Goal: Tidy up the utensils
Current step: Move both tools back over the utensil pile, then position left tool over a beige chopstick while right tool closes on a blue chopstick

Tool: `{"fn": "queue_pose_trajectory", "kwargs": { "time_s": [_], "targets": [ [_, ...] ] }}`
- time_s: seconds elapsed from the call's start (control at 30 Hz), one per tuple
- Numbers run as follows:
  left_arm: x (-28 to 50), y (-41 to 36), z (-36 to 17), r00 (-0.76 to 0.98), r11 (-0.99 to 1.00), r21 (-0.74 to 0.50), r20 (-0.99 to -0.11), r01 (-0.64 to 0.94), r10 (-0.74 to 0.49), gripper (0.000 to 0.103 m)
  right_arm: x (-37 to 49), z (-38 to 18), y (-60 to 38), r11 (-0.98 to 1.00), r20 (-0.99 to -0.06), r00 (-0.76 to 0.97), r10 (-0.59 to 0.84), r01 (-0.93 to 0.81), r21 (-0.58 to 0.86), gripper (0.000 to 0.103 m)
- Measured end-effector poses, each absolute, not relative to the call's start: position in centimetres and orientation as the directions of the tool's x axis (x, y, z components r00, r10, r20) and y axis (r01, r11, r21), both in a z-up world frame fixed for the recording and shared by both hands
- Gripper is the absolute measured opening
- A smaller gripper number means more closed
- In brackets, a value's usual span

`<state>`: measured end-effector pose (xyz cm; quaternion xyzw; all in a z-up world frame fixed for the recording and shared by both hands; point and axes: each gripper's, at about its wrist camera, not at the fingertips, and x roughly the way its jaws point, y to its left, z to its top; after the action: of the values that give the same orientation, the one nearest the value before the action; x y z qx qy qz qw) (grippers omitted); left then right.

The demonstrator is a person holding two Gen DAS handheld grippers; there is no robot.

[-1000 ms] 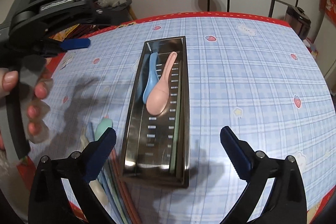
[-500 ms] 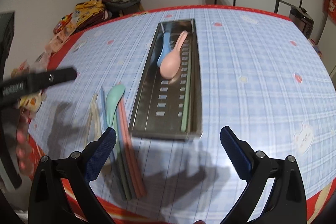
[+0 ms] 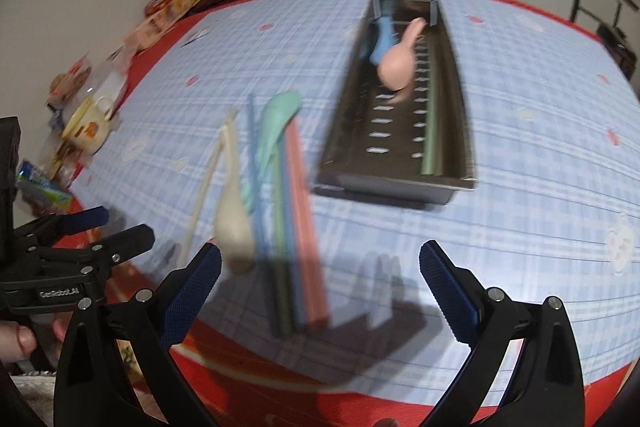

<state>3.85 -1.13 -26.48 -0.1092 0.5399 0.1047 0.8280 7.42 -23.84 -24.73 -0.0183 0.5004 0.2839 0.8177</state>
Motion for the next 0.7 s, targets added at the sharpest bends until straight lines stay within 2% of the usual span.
{"fn": "queue_pose_trajectory", "kwargs": {
  "time_s": [0.17, 0.23, 0.3, 0.33, 0.37, 0.43, 0.53, 0.6, 0.7],
  "targets": [
    [3.1, -0.8, -26.3, 0.413, 0.947, -0.083, -0.909, -0.309, 0.055, 0.097, 7.0, -24.7, -24.4, 0.825, -0.817, 0.323, 0.478, -0.485, 0.291, 0.097],
    [3.0, -1.1, -26.3, 0.419, 0.950, -0.091, -0.907, -0.300, 0.046, 0.097, 7.2, -25.1, -24.7, 0.827, -0.823, 0.309, 0.477, -0.474, 0.302, 0.093],
    [3.3, -1.4, -26.4, 0.425, 0.951, -0.101, -0.905, -0.292, 0.034, 0.097, 7.2, -25.6, -24.5, 0.822, -0.836, 0.285, 0.470, -0.486, 0.297, 0.071],
    [3.3, -1.5, -26.5, 0.425, 0.952, -0.105, -0.905, -0.289, 0.029, 0.097, 7.1, -25.8, -24.4, 0.818, -0.839, 0.277, 0.469, -0.494, 0.294, 0.064],
    [3.3, -1.6, -26.6, 0.423, 0.952, -0.106, -0.906, -0.286, 0.026, 0.096, 6.9, -25.9, -24.3, 0.812, -0.837, 0.272, 0.475, -0.502, 0.298, 0.060],
    [3.2, -1.7, -26.7, 0.422, 0.955, -0.106, -0.906, -0.278, 0.023, 0.095, 6.8, -25.9, -23.9, 0.797, -0.834, 0.259, 0.486, -0.523, 0.302, 0.041],
    [3.2, -1.6, -26.6, 0.436, 0.957, -0.121, -0.900, -0.262, 0.005, 0.088, 7.2, -25.9, -22.8, 0.772, -0.830, 0.250, 0.498, -0.564, 0.294, 0.022],
    [3.4, -1.5, -26.7, 0.436, 0.958, -0.130, -0.900, -0.255, -0.006, 0.077, 7.6, -25.8, -22.2, 0.760, -0.826, 0.247, 0.507, -0.579, 0.294, 0.016],
    [3.7, -1.4, -27.1, 0.425, 0.961, -0.141, -0.905, -0.239, -0.027, 0.066, 8.2, -25.7, -21.0, 0.746, -0.825, 0.247, 0.508, -0.604, 0.279, 0.012]
  ]
}}
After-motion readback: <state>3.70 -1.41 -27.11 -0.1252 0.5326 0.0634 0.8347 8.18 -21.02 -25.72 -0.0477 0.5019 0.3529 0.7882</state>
